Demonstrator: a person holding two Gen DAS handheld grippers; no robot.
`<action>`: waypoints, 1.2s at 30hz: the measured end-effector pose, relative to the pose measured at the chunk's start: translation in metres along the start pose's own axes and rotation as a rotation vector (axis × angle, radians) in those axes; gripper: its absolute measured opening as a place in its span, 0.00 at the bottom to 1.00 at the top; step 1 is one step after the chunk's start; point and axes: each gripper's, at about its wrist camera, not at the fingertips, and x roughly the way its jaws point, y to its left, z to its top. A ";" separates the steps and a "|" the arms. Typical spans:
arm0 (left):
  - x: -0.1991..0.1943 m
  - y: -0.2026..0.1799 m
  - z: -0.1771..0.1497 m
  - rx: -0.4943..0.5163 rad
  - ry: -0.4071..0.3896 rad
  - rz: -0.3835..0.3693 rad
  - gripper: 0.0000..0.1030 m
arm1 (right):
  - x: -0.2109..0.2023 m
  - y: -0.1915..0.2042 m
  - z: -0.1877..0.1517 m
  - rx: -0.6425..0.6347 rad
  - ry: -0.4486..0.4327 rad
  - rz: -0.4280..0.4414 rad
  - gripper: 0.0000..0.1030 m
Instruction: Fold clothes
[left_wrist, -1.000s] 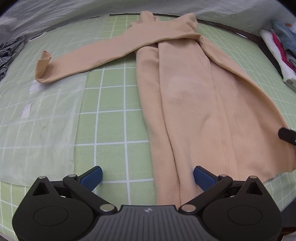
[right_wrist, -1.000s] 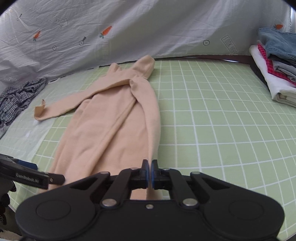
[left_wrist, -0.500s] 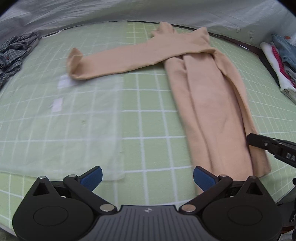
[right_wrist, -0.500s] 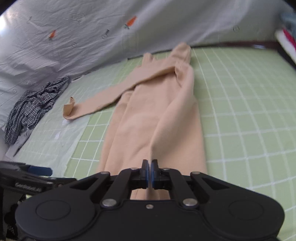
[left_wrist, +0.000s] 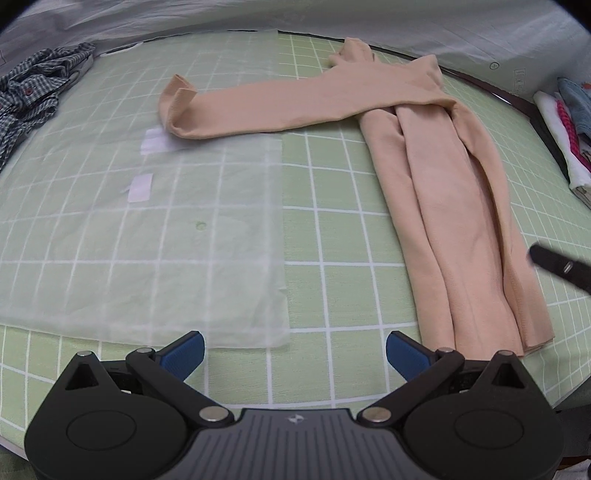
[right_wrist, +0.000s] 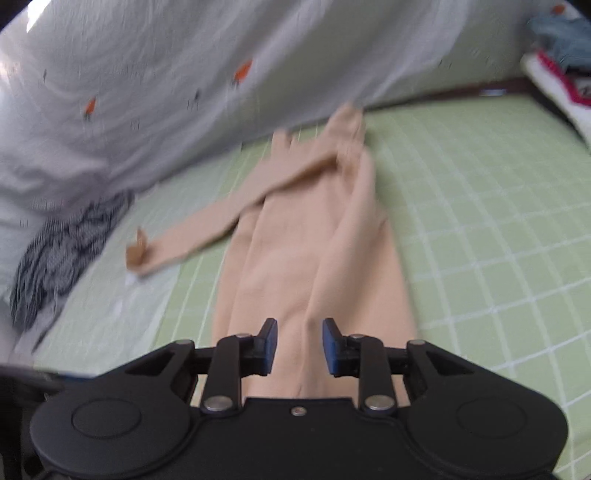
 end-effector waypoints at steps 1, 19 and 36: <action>0.000 -0.001 0.000 0.001 0.001 -0.001 1.00 | -0.005 -0.003 0.004 0.014 -0.025 -0.021 0.27; 0.002 0.013 0.024 -0.100 -0.039 0.045 1.00 | 0.030 0.003 0.015 -0.217 0.058 -0.182 0.34; 0.038 0.090 0.139 -0.271 -0.161 0.105 0.91 | 0.142 0.014 0.103 -0.337 0.021 -0.187 0.17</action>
